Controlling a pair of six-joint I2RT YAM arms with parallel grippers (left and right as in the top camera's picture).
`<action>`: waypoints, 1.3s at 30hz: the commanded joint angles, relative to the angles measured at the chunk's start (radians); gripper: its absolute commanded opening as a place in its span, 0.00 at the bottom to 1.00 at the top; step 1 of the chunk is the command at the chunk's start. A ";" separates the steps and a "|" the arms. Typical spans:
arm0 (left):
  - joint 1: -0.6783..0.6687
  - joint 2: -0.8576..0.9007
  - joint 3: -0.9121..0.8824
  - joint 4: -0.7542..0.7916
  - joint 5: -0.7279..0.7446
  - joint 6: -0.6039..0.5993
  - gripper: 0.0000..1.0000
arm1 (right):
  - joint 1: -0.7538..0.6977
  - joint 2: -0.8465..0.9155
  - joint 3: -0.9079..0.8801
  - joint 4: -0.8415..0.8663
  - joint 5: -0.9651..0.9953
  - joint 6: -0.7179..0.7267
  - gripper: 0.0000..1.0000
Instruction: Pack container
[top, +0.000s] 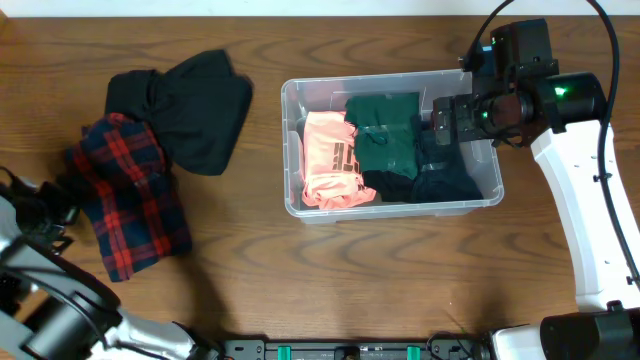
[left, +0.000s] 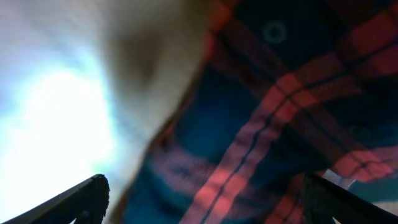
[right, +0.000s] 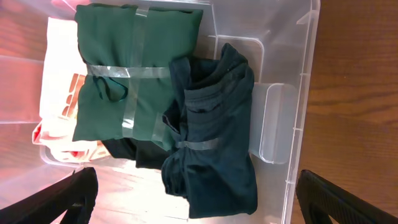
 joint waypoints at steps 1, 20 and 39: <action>-0.001 0.079 0.009 0.003 0.178 0.137 0.98 | -0.009 0.004 -0.006 0.008 0.013 -0.014 0.99; -0.001 0.200 0.007 -0.006 0.369 0.172 0.25 | -0.008 0.003 -0.006 -0.001 0.008 -0.011 0.99; -0.190 -0.460 0.008 -0.019 0.558 -0.005 0.06 | -0.057 -0.140 -0.005 0.011 0.167 0.060 0.99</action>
